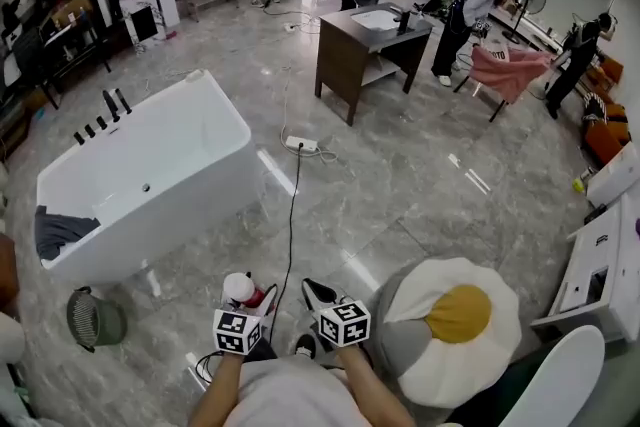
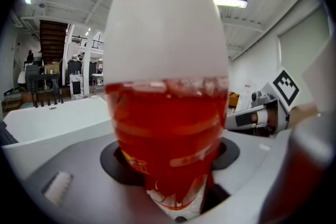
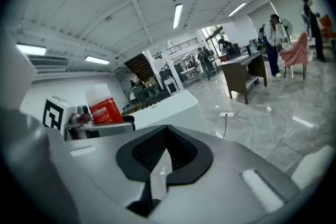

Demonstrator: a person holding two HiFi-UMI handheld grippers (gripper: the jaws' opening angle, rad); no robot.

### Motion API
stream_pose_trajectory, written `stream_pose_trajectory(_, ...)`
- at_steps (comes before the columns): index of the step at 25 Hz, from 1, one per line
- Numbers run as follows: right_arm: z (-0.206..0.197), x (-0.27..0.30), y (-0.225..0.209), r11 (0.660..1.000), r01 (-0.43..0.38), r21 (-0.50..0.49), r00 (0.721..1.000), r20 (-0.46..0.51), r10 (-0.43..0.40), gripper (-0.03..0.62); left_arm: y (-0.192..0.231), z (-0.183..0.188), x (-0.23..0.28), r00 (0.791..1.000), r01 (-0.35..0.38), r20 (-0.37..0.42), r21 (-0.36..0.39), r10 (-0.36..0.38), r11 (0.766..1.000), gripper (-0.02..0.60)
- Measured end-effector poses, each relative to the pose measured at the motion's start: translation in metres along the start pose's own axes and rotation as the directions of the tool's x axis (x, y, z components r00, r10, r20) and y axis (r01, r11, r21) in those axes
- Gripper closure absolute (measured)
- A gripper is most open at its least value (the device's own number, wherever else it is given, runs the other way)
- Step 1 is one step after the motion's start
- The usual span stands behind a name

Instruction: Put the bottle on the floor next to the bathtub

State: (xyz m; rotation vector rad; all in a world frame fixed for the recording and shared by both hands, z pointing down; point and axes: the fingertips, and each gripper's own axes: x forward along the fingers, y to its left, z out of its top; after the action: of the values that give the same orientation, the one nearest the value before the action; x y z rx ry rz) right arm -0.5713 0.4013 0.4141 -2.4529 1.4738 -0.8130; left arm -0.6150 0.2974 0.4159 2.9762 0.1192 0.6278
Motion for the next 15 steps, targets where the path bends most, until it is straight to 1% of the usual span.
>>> stream_pose_trajectory(3,0.000,-0.006,0.001,0.999,-0.038,0.038,0.999,0.015,0.037,0.594,-0.004,-0.001,-0.001,1.000,0.001,0.004,-0.010,-0.001,1.000,0.245)
stream_pose_trajectory(6,-0.008,-0.009,0.000,0.999,-0.044,0.022,0.999,-0.007,0.044,0.594,-0.006,-0.006,-0.003,1.000,-0.008,-0.001,-0.003,0.008,1.000,0.245)
stream_pose_trajectory(11,-0.012,-0.011,-0.007,1.000,-0.023,0.019,1.000,-0.016,0.023,0.594,0.000,-0.002,0.006,1.000,-0.007,-0.008,-0.012,0.007,1.000,0.245)
stream_pose_trajectory(15,-0.004,-0.004,-0.027,1.000,0.015,0.015,1.000,0.001,-0.015,0.593,0.006,0.004,0.025,1.000,0.005,-0.004,-0.015,-0.005,1.000,0.245)
